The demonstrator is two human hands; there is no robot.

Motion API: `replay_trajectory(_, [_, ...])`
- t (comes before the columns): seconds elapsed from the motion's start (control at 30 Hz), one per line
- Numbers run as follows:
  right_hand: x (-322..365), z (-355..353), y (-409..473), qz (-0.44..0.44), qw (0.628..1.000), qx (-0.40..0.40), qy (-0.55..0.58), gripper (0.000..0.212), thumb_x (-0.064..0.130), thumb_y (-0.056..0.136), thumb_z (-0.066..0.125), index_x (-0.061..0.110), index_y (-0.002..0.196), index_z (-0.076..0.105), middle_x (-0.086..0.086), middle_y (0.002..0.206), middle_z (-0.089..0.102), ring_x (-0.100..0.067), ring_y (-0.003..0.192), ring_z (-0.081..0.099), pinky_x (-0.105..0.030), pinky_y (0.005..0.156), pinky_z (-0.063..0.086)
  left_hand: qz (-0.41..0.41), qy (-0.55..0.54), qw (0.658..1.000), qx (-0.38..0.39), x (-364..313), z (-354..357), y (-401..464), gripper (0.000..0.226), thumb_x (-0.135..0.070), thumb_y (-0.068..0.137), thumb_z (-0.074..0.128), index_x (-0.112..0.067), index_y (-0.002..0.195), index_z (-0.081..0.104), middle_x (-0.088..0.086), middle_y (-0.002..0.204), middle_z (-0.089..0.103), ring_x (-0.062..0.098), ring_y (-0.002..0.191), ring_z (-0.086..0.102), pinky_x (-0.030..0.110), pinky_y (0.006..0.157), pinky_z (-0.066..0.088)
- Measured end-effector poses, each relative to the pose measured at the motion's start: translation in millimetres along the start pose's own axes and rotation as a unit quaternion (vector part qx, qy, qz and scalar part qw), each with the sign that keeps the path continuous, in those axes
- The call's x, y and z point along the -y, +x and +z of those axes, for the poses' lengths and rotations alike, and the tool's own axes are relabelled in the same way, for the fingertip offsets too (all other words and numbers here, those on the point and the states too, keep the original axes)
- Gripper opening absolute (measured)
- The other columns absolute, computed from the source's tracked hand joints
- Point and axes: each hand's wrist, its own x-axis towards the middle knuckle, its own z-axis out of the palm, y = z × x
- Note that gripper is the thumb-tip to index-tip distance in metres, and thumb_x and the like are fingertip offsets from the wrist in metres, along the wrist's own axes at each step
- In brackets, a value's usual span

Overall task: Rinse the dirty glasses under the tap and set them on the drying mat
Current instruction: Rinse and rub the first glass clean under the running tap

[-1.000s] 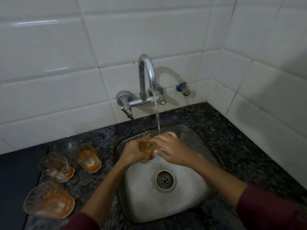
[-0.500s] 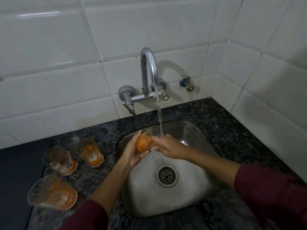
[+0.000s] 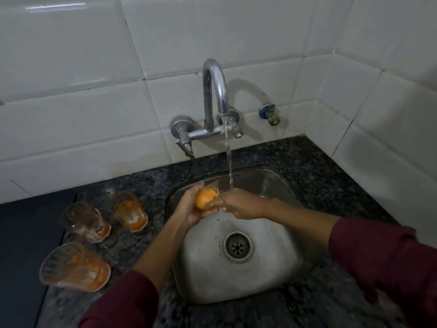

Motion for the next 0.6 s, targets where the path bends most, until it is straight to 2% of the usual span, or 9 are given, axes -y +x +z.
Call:
replay_trajectory(0.1, [8, -9, 9, 0.060, 0.968, -0.048, 0.240, 0.025, 0.005, 0.087, 0.058, 0.007, 0.111, 0.064, -0.013, 0.102, 0.068, -0.024, 0.093, 0.063, -0.033, 0.079, 0.050, 0.039, -0.079, 0.994, 0.070, 5, 1, 4, 0.027, -0.034, 0.089, 0.054, -0.008, 0.094, 0.059, 0.010, 0.072, 0.065, 0.021, 0.058, 0.063, 0.027, 0.042, 0.051])
replay_trajectory(0.2, [22, -15, 13, 0.134, 0.805, -0.057, 0.575, 0.028, -0.001, 0.089, 0.053, 0.003, 0.116, 0.060, -0.009, 0.096, 0.065, -0.017, 0.087, 0.062, -0.022, 0.071, 0.053, 0.187, -0.073, 0.980, -0.013, 14, 5, 11, 0.018, -0.031, 0.088, 0.059, -0.014, 0.081, 0.061, 0.007, 0.070, 0.061, 0.019, 0.060, 0.058, 0.030, 0.055, 0.048])
replay_trajectory(0.23, [23, -10, 15, 0.130, 0.805, -0.057, 0.577, 0.029, -0.001, 0.090, 0.053, 0.003, 0.118, 0.059, -0.010, 0.099, 0.065, -0.018, 0.091, 0.063, -0.024, 0.075, 0.053, 0.201, -0.075, 0.976, -0.042, 17, 7, 12, 0.018, -0.030, 0.088, 0.059, -0.015, 0.077, 0.062, 0.006, 0.069, 0.060, 0.019, 0.062, 0.056, 0.031, 0.056, 0.047])
replay_trajectory(0.27, [23, -4, 15, 0.113, 0.841, -0.064, 0.525, 0.032, -0.001, 0.090, 0.053, 0.002, 0.121, 0.057, -0.012, 0.105, 0.065, -0.020, 0.098, 0.063, -0.027, 0.081, 0.053, 0.187, -0.088, 0.977, -0.057, 17, 8, 12, 0.019, -0.029, 0.088, 0.058, -0.015, 0.077, 0.063, 0.006, 0.069, 0.060, 0.020, 0.064, 0.056, 0.031, 0.056, 0.048])
replay_trajectory(0.33, [14, 4, 10, 0.030, 0.966, -0.065, 0.248, 0.036, 0.003, 0.090, 0.054, 0.006, 0.125, 0.056, -0.012, 0.120, 0.062, -0.022, 0.111, 0.059, -0.029, 0.092, 0.049, 0.118, -0.101, 0.987, -0.044, 14, 9, 9, 0.021, -0.029, 0.089, 0.056, -0.010, 0.090, 0.064, 0.010, 0.075, 0.063, 0.024, 0.068, 0.060, 0.032, 0.053, 0.053])
replay_trajectory(0.37, [5, 8, 8, -0.011, 0.994, -0.043, 0.097, 0.035, 0.006, 0.090, 0.054, 0.011, 0.125, 0.056, -0.011, 0.123, 0.062, -0.023, 0.111, 0.058, -0.032, 0.093, 0.048, 0.073, -0.088, 0.993, -0.034, 12, 7, 8, 0.025, -0.031, 0.089, 0.056, -0.009, 0.100, 0.062, 0.013, 0.083, 0.065, 0.027, 0.073, 0.063, 0.035, 0.051, 0.056])
replay_trajectory(0.43, [-8, 8, 2, -0.009, 0.998, 0.003, -0.068, 0.032, 0.009, 0.091, 0.052, 0.014, 0.123, 0.055, -0.012, 0.120, 0.062, -0.027, 0.108, 0.059, -0.039, 0.089, 0.050, 0.009, -0.043, 0.999, -0.029, 9, 4, 7, 0.035, -0.035, 0.088, 0.059, -0.013, 0.115, 0.058, 0.017, 0.101, 0.063, 0.031, 0.084, 0.065, 0.041, 0.048, 0.058])
replay_trajectory(0.53, [-6, 4, 3, 0.015, 1.000, -0.004, -0.020, 0.030, 0.011, 0.092, 0.052, 0.012, 0.122, 0.057, -0.013, 0.119, 0.062, -0.027, 0.110, 0.058, -0.035, 0.090, 0.048, -0.011, -0.022, 1.000, -0.008, 6, 3, 6, 0.035, -0.039, 0.090, 0.057, -0.014, 0.114, 0.059, 0.015, 0.100, 0.065, 0.028, 0.081, 0.066, 0.035, 0.046, 0.057])
replay_trajectory(0.6, [3, -1, 5, 0.065, 0.969, -0.030, 0.238, 0.036, 0.006, 0.091, 0.052, 0.010, 0.127, 0.056, -0.009, 0.120, 0.064, -0.019, 0.108, 0.060, -0.022, 0.087, 0.049, 0.042, -0.029, 0.998, 0.029, 6, 6, 4, 0.028, -0.039, 0.092, 0.054, -0.012, 0.100, 0.062, 0.011, 0.082, 0.070, 0.022, 0.067, 0.069, 0.031, 0.046, 0.056])
